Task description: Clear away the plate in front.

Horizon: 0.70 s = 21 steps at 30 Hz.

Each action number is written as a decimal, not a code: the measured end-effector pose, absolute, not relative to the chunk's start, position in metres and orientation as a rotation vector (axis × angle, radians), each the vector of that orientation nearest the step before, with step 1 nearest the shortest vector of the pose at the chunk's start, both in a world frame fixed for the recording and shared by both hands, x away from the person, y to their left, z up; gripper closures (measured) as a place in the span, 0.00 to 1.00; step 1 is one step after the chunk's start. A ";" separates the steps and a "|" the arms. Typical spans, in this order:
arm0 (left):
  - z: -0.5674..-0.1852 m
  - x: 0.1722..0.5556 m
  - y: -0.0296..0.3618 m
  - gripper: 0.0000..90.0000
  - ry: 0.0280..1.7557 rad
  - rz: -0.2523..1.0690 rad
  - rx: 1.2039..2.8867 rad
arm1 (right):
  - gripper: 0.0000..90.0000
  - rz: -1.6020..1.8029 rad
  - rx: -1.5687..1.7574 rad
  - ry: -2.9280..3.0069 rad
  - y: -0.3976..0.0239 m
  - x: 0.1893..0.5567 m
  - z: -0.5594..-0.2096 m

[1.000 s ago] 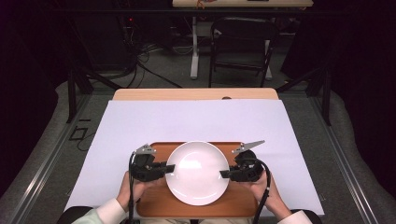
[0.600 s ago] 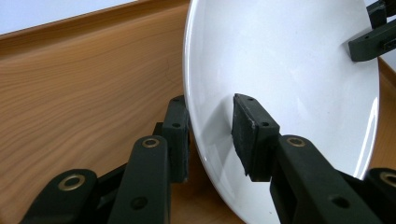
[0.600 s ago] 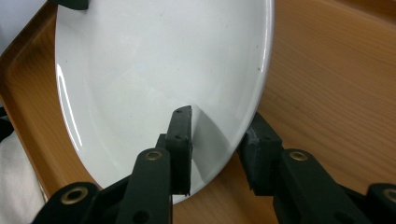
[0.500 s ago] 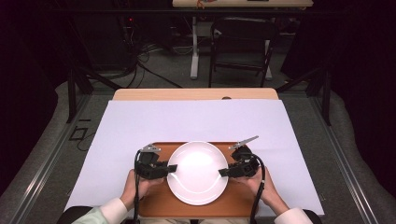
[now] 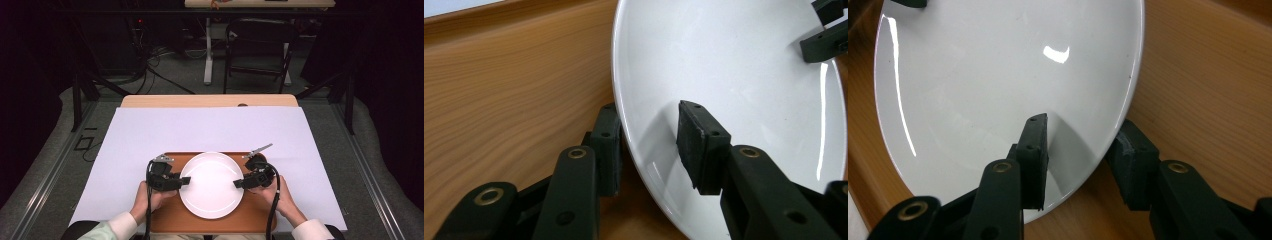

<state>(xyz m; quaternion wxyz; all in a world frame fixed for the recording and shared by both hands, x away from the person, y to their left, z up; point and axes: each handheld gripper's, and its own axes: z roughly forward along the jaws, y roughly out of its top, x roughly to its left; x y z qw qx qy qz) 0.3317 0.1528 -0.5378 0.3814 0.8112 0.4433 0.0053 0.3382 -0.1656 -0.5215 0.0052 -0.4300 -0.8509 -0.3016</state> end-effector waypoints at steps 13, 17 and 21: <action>-0.544 0.335 0.146 0.61 1.143 0.033 2.130 | 0.55 -0.870 -1.351 -2.715 -0.157 0.337 -0.530; -0.543 0.334 0.142 0.54 1.122 0.055 2.160 | 0.49 -0.837 -1.346 -2.762 -0.153 0.336 -0.531; -0.542 0.335 0.143 0.44 1.104 0.011 2.173 | 0.36 -0.856 -1.362 -2.785 -0.157 0.335 -0.527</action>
